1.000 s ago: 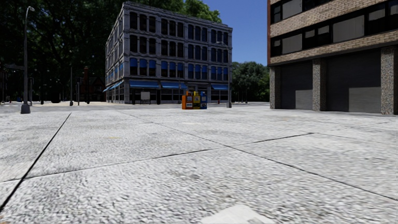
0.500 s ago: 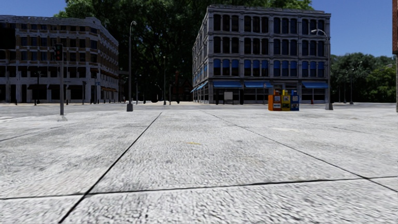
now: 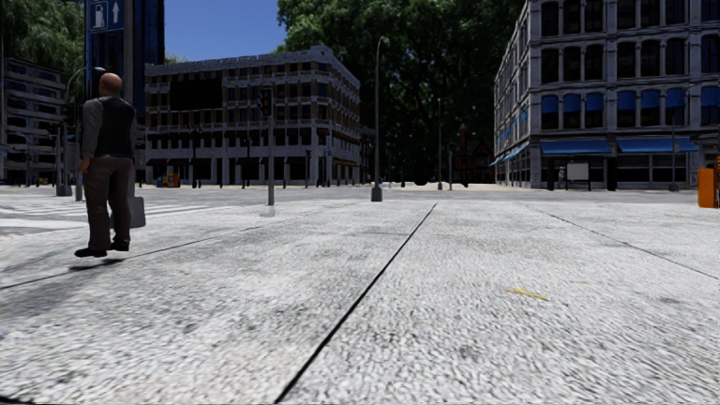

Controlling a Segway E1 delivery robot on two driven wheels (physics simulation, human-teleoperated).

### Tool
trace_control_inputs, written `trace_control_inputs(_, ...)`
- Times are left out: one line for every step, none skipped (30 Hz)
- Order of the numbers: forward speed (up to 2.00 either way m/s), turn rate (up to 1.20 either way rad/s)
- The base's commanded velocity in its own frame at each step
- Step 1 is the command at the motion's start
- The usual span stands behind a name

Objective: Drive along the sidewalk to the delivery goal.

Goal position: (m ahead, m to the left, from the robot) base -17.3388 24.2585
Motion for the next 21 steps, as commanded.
trace_control_inputs(1.66, 0.71)
trace_control_inputs(1.66, 0.71)
trace_control_inputs(1.65, 0.00)
trace_control_inputs(1.64, 0.00)
trace_control_inputs(1.64, 0.00)
trace_control_inputs(1.62, 0.00)
trace_control_inputs(1.61, 0.00)
trace_control_inputs(1.60, 0.00)
trace_control_inputs(1.60, 0.00)
trace_control_inputs(1.59, 0.00)
trace_control_inputs(1.58, 0.00)
trace_control_inputs(1.58, 0.00)
trace_control_inputs(1.58, 0.00)
trace_control_inputs(1.58, 0.00)
trace_control_inputs(1.57, 0.00)
trace_control_inputs(1.57, 0.00)
trace_control_inputs(1.62, 0.00)
trace_control_inputs(1.62, 0.00)
trace_control_inputs(2.00, 0.00)
trace_control_inputs(2.00, 0.00)
trace_control_inputs(2.00, 0.00)
